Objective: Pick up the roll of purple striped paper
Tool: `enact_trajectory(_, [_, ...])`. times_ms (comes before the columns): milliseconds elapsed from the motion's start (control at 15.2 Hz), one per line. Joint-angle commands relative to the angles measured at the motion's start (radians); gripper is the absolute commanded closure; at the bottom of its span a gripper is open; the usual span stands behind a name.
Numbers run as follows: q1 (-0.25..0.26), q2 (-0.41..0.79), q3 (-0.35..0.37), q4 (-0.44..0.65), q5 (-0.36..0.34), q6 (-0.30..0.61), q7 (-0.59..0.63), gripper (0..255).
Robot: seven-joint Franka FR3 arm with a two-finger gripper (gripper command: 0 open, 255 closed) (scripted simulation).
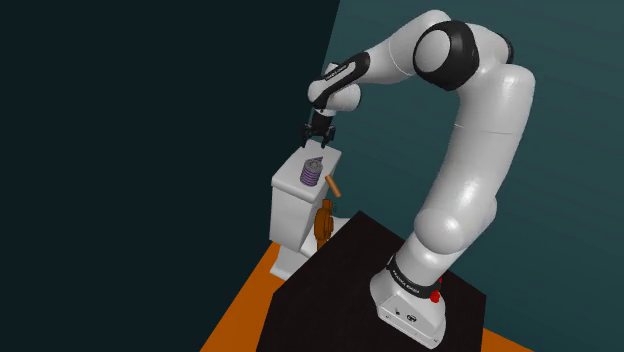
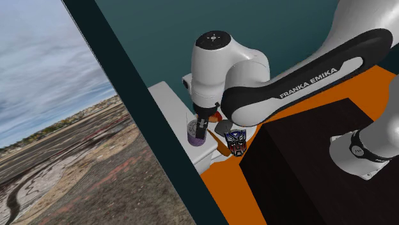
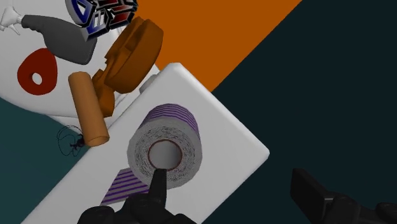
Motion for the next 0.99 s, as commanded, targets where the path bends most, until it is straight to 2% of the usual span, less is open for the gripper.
enact_trajectory(0, [-0.018, 0.075, -0.002, 0.054, 0.025, 0.012, 0.000, 0])
enact_trajectory(528, [-0.105, 0.357, 0.001, 0.279, 0.109, 0.033, 0.009, 0])
enact_trajectory(924, [-0.116, 0.417, 0.012, 0.297, 0.122, 0.074, 0.002, 0])
